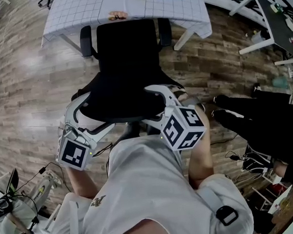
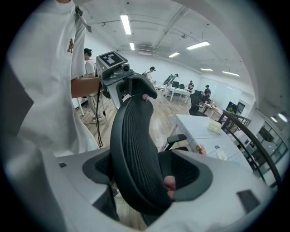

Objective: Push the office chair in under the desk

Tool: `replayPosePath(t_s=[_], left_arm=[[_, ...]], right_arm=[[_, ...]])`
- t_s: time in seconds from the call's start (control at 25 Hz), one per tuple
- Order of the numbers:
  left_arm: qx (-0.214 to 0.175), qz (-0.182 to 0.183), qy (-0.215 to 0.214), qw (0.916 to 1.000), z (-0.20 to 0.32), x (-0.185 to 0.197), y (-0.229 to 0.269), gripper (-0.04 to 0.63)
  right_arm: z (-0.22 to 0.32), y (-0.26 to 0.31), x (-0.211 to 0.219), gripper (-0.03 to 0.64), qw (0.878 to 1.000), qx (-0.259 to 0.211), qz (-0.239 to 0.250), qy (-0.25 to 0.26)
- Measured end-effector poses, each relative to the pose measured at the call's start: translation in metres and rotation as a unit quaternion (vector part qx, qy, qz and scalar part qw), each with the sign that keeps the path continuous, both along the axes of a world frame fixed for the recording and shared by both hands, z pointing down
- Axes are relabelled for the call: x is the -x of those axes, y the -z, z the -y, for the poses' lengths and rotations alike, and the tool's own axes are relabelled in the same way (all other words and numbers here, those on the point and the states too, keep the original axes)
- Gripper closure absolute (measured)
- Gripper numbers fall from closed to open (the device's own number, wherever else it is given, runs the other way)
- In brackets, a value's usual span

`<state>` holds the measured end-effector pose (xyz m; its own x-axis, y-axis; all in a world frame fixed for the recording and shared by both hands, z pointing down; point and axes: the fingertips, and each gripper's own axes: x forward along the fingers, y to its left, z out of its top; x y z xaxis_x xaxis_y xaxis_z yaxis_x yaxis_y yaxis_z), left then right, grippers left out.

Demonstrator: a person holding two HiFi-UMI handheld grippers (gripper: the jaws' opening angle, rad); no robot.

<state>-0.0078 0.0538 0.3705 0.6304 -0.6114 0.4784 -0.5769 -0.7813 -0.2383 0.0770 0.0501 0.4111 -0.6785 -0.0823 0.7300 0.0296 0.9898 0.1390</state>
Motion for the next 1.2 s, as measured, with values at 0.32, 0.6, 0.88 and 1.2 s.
replayPosePath(t_s=[0.32,0.6,0.88,1.2], left_arm=[[-0.006,-0.005,-0.011,0.9999,0.009,0.017,-0.002,0.152],[-0.012,-0.003,-0.021,0.9997,0.023,0.026,0.001,0.152],[-0.011,-0.001,-0.024,0.9996,0.039,0.033,0.0,0.149],[-0.011,-0.005,-0.025,0.9996,0.052,0.038,0.002,0.146]], right_arm=[[0.008,-0.003,0.016,0.255,1.0,0.002,0.002,-0.013],[0.021,-0.002,0.026,0.253,1.0,-0.003,-0.008,-0.028],[0.037,-0.004,0.033,0.255,0.999,-0.004,-0.017,-0.032],[0.05,-0.004,0.038,0.255,0.999,0.001,-0.021,-0.026]])
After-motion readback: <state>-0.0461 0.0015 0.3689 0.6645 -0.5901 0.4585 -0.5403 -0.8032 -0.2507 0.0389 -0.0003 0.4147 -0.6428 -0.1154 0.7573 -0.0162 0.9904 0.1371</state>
